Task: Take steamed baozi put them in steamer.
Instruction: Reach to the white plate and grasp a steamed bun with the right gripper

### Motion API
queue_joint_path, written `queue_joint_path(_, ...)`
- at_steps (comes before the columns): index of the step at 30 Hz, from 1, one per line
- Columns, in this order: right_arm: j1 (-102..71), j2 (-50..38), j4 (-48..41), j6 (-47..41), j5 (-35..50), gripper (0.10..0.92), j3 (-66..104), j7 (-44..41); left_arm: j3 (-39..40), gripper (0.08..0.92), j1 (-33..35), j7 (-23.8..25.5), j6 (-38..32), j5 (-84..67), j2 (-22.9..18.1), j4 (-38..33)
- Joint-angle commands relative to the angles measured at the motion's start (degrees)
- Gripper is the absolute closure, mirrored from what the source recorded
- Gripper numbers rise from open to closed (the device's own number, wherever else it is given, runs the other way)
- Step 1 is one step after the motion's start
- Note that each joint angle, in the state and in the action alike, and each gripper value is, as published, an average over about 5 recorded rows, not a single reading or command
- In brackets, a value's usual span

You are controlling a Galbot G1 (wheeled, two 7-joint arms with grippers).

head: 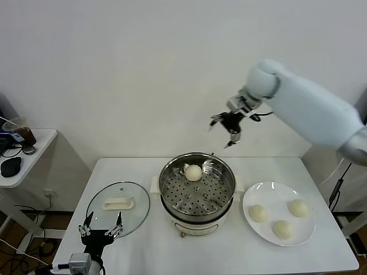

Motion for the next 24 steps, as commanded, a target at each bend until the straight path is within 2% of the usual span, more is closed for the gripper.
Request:
queue_joint_path(1, -4.82, -20.84, 13.66, -26.76, 3.35, 0.203, 0.53, -1.18, -0.07, 0.177, 0.16, -0.04, -0.01, -0.08, 0.41, 0.18)
queue_joint_path(5, -14.52, -26.72, 21.34, -29.57, -0.36, 0.203, 4.24, -0.78, -0.27, 0.177, 0.40, -0.08, -0.02, -0.07, 0.64, 0.14)
queue_joint_path(10, -31.21, -28.79, 26.18, -29.40, -7.12, 0.203, 14.39, 1.32, -0.45, 0.177, 0.70, -0.12, 0.01, 0.00, 0.76, 0.10)
queue_joint_path(16, -41.43, -26.12, 24.90, -26.08, -12.29, 0.203, 20.47, 4.07, -0.46, 0.177, 1.24, -0.10, 0.02, 0.23, 0.71, 0.22)
queue_joint_path(24, -41.77, -19.35, 18.33, -23.90, -15.56, 0.203, 19.92, 5.61, -0.40, 0.177, 0.91, -0.12, 0.02, 0.50, 0.46, 1.20)
